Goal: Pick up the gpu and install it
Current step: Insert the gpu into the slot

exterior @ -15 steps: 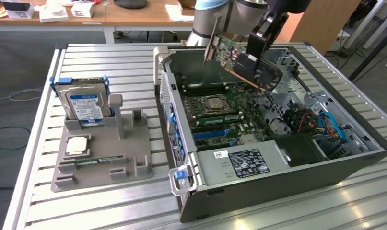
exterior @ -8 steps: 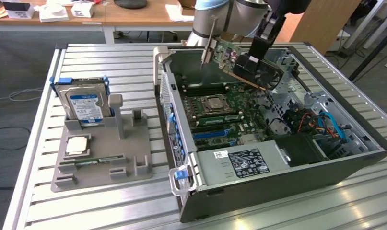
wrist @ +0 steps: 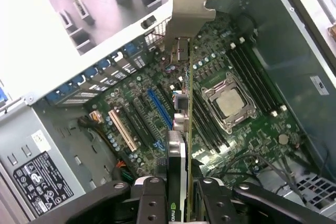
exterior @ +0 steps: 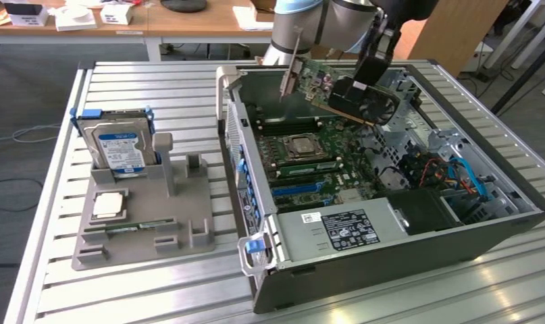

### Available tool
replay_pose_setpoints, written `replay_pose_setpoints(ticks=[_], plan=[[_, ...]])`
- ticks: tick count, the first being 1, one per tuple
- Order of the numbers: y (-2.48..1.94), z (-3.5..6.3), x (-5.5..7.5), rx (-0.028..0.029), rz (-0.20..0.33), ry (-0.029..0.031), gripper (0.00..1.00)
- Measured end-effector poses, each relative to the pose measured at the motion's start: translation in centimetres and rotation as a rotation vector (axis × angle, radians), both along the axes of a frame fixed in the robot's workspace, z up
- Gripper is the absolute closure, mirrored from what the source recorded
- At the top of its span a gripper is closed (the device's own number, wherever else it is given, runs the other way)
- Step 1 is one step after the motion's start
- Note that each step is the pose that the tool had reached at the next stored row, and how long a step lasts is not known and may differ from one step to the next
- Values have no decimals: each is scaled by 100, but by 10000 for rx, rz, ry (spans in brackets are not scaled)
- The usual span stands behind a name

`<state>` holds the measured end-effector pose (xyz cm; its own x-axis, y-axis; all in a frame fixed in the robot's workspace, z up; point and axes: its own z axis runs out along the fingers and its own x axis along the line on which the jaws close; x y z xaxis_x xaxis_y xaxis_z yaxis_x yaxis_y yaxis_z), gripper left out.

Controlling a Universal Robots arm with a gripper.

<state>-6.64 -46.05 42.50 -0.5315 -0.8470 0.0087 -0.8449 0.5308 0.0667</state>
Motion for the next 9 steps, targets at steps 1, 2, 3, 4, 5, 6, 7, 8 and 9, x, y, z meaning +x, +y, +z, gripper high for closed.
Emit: replay_pose_setpoints(ticks=[1,2,3,4,5,6,7,8,9], plan=[[0,-1,0,0,180,0,73],[0,-2,0,0,359,0,73],[0,-4,0,1,540,1,73],[0,-5,0,0,720,1,73],[0,-6,0,0,900,0,73],[0,-7,0,0,1096,0,73],[0,-8,1,0,1271,0,73],[0,-10,0,0,1452,0,73],[0,-11,0,0,1630,1,73]])
